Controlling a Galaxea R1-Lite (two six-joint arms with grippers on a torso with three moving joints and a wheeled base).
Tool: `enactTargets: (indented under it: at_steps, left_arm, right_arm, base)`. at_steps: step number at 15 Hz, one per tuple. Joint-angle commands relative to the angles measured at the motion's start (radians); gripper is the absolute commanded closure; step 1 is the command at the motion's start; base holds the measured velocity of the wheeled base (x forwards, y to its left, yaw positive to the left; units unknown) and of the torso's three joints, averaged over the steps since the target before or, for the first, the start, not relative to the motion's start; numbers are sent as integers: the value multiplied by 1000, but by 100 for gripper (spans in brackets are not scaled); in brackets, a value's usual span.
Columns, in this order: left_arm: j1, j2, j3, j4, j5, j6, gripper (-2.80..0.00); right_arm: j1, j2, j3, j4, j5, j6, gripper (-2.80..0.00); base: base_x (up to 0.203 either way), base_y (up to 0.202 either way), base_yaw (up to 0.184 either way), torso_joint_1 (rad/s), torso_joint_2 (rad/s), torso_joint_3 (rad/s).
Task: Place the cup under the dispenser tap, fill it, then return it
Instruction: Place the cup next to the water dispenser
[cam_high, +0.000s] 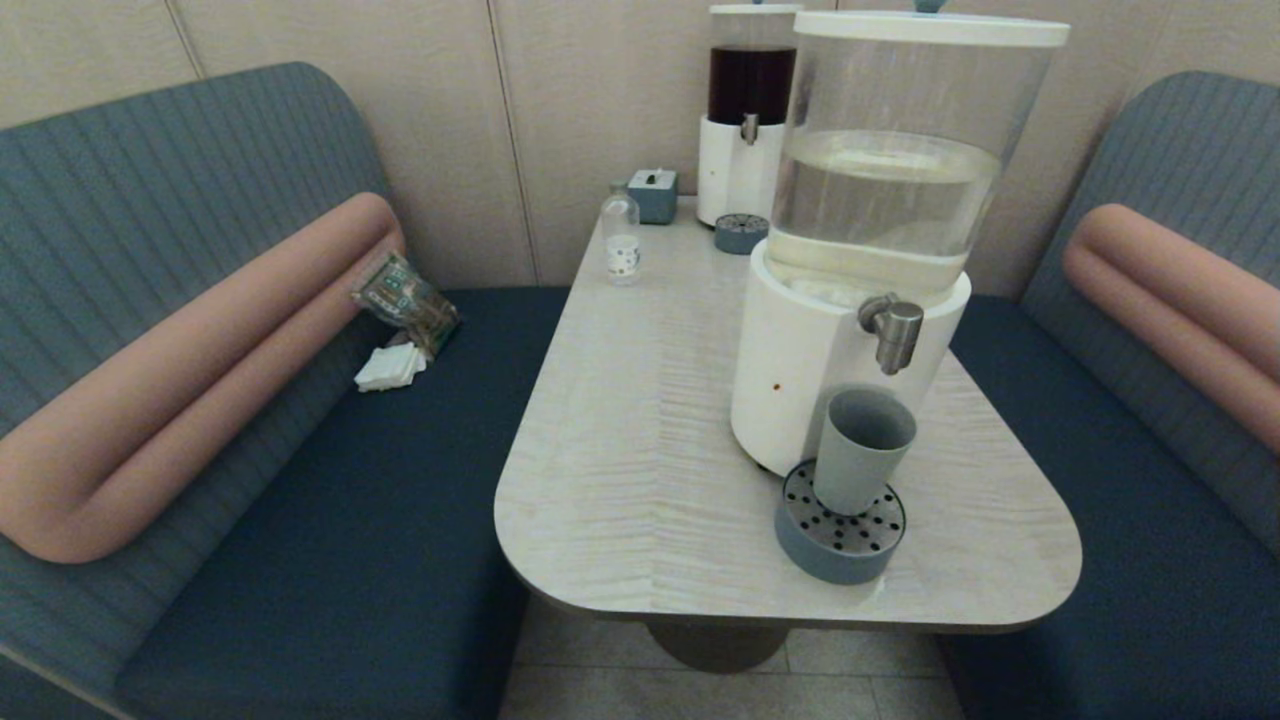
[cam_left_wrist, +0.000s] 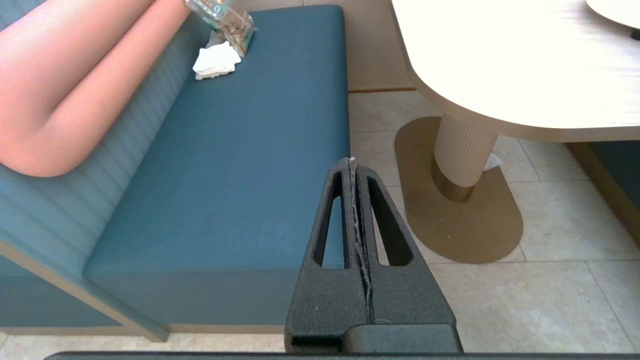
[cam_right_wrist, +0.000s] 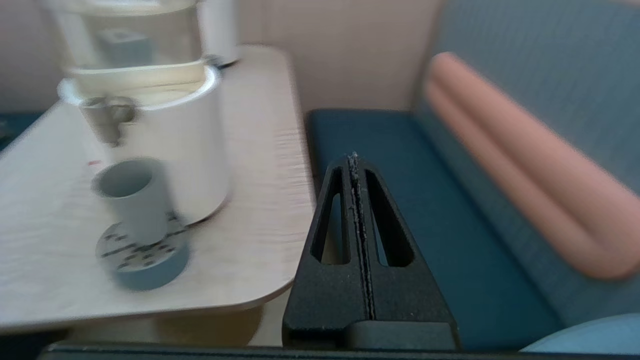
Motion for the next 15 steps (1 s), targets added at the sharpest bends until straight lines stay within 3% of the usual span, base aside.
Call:
enactTargets:
  at_steps: [1, 6, 11, 15]
  left_arm:
    - [0, -2, 0, 0, 1, 1, 0]
    - [0, -2, 0, 0, 0, 0, 0]
    - [0, -2, 0, 0, 0, 0, 0]
    - [0, -2, 0, 0, 2, 0, 0]
  right_arm:
    - [-57, -93, 110, -85, 26, -2, 0]
    - [-34, -98, 188, -103, 96, 41, 0]
    - [44, -222, 316, -76, 90, 21, 0]
    - [43, -380, 538, -169, 63, -22, 0]
  base:
    - [0, 0, 0, 0, 0, 0]
    - [0, 0, 0, 0, 0, 0]
    - [0, 0, 0, 0, 0, 0]
    - [0, 0, 0, 0, 0, 0]
